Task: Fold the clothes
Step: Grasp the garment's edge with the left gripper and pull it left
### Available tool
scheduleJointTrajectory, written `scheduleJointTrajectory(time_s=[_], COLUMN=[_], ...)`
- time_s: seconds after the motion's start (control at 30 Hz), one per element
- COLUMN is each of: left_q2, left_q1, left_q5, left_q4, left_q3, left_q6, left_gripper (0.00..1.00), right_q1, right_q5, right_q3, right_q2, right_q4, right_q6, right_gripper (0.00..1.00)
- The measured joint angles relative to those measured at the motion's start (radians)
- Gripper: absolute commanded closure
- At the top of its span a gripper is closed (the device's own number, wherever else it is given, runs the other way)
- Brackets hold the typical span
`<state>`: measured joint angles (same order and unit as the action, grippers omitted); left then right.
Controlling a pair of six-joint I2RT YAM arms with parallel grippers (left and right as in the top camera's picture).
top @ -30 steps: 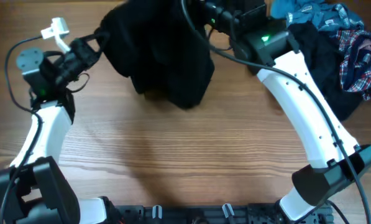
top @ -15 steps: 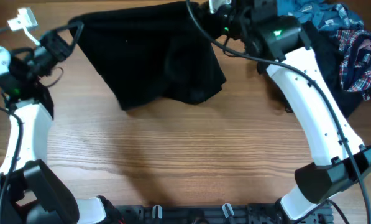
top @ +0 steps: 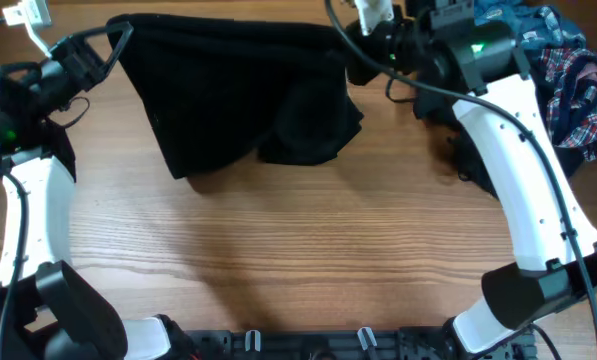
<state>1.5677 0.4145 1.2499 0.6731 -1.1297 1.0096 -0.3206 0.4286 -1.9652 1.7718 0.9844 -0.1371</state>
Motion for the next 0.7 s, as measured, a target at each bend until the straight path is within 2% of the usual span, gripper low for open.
scheduleJointTrajectory(time_s=[0.1,0.17,0.5,0.57,0.7], left_q2=[0.004,0.005,0.005,0.005,0.005], left_q1=[0.055,0.087,0.104,0.104,0.103], left_q5=[-0.060,-0.088,-0.148,-0.149,-0.150], left_q4=[0.000,0.000,0.000,0.000,0.000], left_q3=[-0.021,-0.028,-0.038,-0.039,-0.039], left_q6=[0.006,0.010,0.015,0.018,0.021], left_gripper=[0.96,0.96,0.96,0.96,0.96], right_q1=[0.066,0.107,0.080,0.066,0.016], right_q5=[-0.060,-0.094,-0.078,-0.060,-0.012], right_q3=[0.000,0.000,0.031,0.053,0.080], right_q2=[-0.007,-0.009,-0.011,-0.005,0.046], right_q4=[0.070,0.113,0.118,0.115,0.098], right_q6=[-0.010,-0.013,-0.055,-0.056,-0.028], right_gripper=[0.63,0.52,0.41,0.34,0.33])
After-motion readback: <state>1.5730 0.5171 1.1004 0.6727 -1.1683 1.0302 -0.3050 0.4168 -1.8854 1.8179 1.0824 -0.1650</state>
